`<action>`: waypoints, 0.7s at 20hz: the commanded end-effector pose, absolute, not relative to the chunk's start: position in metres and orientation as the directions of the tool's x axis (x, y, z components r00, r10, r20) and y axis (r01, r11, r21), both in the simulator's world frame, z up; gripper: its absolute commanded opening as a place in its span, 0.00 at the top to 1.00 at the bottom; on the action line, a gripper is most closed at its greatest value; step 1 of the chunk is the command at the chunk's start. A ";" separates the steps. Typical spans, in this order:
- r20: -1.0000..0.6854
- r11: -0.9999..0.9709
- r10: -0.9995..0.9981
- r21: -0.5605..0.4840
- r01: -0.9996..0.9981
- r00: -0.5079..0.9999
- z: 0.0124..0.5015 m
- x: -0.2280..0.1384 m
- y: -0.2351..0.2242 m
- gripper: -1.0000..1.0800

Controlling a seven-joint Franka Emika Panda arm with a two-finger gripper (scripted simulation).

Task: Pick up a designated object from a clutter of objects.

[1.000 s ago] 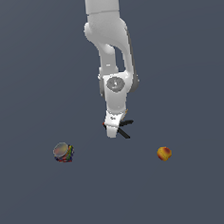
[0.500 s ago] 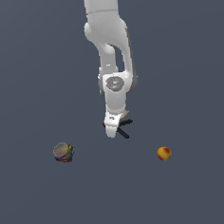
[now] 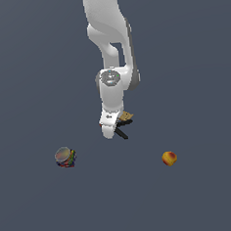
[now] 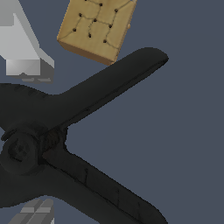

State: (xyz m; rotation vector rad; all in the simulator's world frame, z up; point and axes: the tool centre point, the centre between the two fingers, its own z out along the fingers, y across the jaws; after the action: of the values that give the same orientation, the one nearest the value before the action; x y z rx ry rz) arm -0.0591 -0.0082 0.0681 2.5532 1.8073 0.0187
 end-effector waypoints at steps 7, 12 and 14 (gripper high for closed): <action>0.005 -0.330 0.944 0.015 0.944 0.330 0.132 -0.058 -0.051 1.00; 0.007 -0.328 0.945 0.012 0.945 0.328 0.178 -0.056 -0.082 1.00; 0.007 -0.328 0.945 0.012 0.945 0.327 0.197 -0.056 -0.094 1.00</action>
State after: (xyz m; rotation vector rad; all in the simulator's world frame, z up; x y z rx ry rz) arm -0.0562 -0.0848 0.1818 2.5558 1.8170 0.0180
